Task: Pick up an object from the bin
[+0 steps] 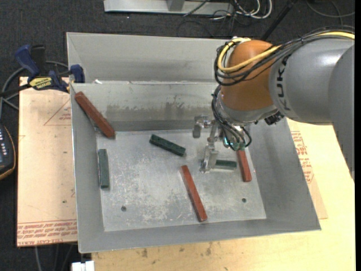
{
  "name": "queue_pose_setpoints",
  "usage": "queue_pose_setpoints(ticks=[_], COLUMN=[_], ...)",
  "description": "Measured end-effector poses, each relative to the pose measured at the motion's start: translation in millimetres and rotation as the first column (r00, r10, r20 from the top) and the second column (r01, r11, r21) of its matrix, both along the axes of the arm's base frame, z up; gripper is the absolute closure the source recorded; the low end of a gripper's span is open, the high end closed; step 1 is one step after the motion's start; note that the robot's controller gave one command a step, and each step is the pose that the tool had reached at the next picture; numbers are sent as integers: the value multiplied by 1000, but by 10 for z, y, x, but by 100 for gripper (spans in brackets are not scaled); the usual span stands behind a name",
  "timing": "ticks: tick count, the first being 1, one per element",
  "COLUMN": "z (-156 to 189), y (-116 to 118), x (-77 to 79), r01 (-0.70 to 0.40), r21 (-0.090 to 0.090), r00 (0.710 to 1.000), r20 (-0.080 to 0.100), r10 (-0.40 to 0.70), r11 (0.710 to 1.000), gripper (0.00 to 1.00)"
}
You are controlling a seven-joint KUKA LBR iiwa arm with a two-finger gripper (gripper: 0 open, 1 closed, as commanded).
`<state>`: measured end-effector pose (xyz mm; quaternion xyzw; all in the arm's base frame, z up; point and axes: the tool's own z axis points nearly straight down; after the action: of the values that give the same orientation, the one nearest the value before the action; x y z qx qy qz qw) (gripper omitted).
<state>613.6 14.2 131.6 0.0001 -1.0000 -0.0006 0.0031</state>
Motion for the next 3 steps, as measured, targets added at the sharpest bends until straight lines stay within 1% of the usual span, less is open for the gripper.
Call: queue_pose_setpoints(ticks=[1, 2, 3], z=[-632, -600, 751], y=[498, 474, 363], x=[311, 318, 326], r01=[-67, -62, -70], r21=[1, 1, -1], r00=[998, 998, 997], r20=[6, 11, 19], r10=[67, 62, 70], r11=[998, 998, 998], gripper=[0, 100, 100])
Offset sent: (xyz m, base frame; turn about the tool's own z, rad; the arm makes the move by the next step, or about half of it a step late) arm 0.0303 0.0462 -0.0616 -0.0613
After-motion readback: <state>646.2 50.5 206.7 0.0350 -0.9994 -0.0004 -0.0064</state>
